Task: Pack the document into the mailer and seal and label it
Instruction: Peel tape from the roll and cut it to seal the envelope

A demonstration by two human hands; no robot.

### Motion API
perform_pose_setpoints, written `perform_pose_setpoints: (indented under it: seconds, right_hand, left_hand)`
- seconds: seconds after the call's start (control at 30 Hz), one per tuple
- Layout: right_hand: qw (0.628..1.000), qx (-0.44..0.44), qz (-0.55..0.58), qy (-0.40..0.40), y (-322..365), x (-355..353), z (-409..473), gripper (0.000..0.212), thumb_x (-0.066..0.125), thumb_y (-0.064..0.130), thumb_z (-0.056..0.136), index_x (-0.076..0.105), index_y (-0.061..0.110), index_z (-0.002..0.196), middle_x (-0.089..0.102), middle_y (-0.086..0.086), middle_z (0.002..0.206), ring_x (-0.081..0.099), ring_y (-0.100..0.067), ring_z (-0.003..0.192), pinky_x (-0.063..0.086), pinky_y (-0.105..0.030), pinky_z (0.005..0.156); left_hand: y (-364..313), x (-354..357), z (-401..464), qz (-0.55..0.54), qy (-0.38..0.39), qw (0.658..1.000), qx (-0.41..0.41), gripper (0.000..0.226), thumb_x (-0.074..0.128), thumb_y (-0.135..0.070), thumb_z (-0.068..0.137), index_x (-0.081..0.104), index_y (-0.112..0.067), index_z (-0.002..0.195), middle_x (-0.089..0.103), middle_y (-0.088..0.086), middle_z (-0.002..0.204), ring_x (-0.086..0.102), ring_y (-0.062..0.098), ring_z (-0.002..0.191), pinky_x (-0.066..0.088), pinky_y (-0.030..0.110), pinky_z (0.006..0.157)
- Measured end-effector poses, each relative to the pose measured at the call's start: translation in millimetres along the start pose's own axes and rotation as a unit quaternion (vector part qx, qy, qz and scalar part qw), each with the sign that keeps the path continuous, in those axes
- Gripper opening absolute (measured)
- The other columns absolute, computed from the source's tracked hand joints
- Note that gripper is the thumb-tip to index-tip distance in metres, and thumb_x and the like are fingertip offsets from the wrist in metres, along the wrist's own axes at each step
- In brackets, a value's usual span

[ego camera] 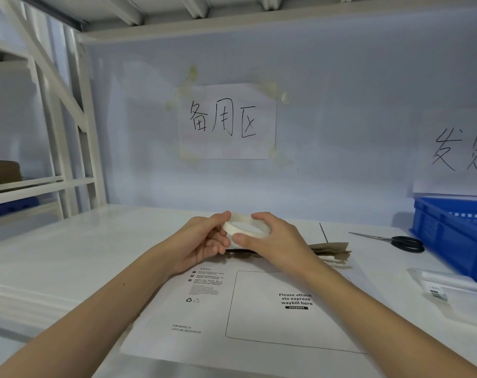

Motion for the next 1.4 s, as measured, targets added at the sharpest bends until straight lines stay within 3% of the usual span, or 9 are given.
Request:
perform_pose_setpoints:
  seconds: [0.17,0.33,0.43,0.6,0.73,1.13,1.2,1.33,1.4]
  right_hand:
    - [1.0,-0.003,-0.023,0.006,2.8,-1.4,-1.6,0.05,0.07,0.055,0.079,0.062,0.028,0.12,0.061,0.007,0.104,0.056,-0.011,0.094,0.039,-0.017,0.068]
    - [1.0,-0.008,-0.009,0.02,0.8,0.3,-0.5,0.033,0.068,0.055,0.081,0.069,0.029,0.102,0.059,0.016,0.08,0.053,0.001,0.073,0.036,-0.018,0.061]
    - [0.999,-0.019,0.002,0.037,0.7,1.4,-0.6,0.027,0.067,0.054,0.084,0.07,0.028,0.088,0.06,0.012,0.077,0.056,-0.005,0.07,0.043,-0.025,0.068]
    - [0.997,-0.057,-0.004,0.044,4.7,3.4,-1.8,0.068,0.053,0.072,0.074,0.066,0.005,0.082,0.053,-0.007,0.076,0.06,-0.03,0.078,0.052,-0.05,0.082]
    - [0.996,-0.068,-0.001,0.05,5.7,4.0,-2.2,0.076,0.049,0.073,0.072,0.06,-0.002,0.081,0.05,-0.003,0.074,0.057,-0.033,0.079,0.052,-0.053,0.083]
    - [0.998,-0.024,0.028,0.046,2.4,4.1,-1.6,0.034,0.053,0.044,0.076,0.07,0.014,0.078,0.07,-0.016,0.085,0.065,-0.034,0.089,0.054,-0.053,0.082]
    - [0.999,-0.017,0.032,0.041,1.5,3.9,-0.2,0.021,0.056,0.034,0.084,0.071,0.021,0.076,0.071,-0.016,0.085,0.066,-0.033,0.089,0.054,-0.052,0.084]
    - [0.999,-0.016,0.031,0.035,-1.2,2.8,3.8,0.024,0.051,0.018,0.09,0.068,0.025,0.075,0.067,-0.008,0.083,0.069,-0.027,0.085,0.052,-0.047,0.089]
    - [0.998,-0.021,0.034,0.041,-1.8,3.6,4.2,0.025,0.049,0.012,0.089,0.07,0.02,0.079,0.061,0.002,0.091,0.065,-0.018,0.104,0.049,-0.046,0.096]
  left_hand:
    - [-1.3,-0.4,-1.2,-0.004,-0.001,1.0,0.008,0.036,0.064,-0.038,0.092,0.059,-0.005,0.078,0.064,0.011,0.059,0.056,0.012,0.04,0.047,0.016,0.038]
    - [-1.9,-1.4,-1.7,-0.011,-0.001,1.0,0.01,0.036,0.064,-0.04,0.092,0.058,-0.007,0.078,0.063,0.01,0.059,0.055,0.012,0.04,0.047,0.015,0.038]
    - [-2.1,-2.3,-1.7,-0.019,-0.003,1.0,0.014,0.036,0.065,-0.041,0.091,0.058,-0.009,0.075,0.062,0.01,0.058,0.055,0.012,0.039,0.047,0.015,0.038]
    - [-4.3,-4.7,-2.4,-0.035,-0.029,0.999,0.024,0.038,0.063,-0.04,0.093,0.054,-0.011,0.07,0.059,0.008,0.054,0.05,0.011,0.038,0.045,0.015,0.038]
    - [-4.0,-4.6,-2.9,-0.03,-0.032,0.999,0.022,0.038,0.063,-0.04,0.092,0.054,-0.011,0.071,0.059,0.007,0.054,0.05,0.012,0.038,0.045,0.015,0.038]
    - [-5.7,-5.5,-3.3,-0.04,-0.054,0.997,0.027,0.037,0.063,-0.038,0.094,0.052,-0.01,0.073,0.059,0.008,0.055,0.05,0.013,0.038,0.046,0.017,0.038]
    - [-5.4,-5.8,-2.1,-0.042,-0.056,0.997,0.028,0.036,0.062,-0.038,0.094,0.053,-0.008,0.075,0.061,0.009,0.057,0.053,0.013,0.039,0.048,0.017,0.04]
    - [-4.8,-3.6,-1.3,-0.047,-0.049,0.997,0.028,0.035,0.059,-0.037,0.096,0.06,-0.003,0.086,0.066,0.011,0.066,0.059,0.014,0.044,0.053,0.018,0.045]
    - [-4.5,-1.4,-1.0,-0.06,-0.037,0.997,0.026,0.032,0.058,-0.033,0.098,0.065,-0.002,0.098,0.071,0.011,0.077,0.063,0.015,0.049,0.056,0.019,0.049]
Point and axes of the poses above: each hand's wrist, its own z-axis towards the middle knuckle, its own x-axis out of the palm, y = z × x, the point moved 4 cm from there along z, towards the middle knuckle
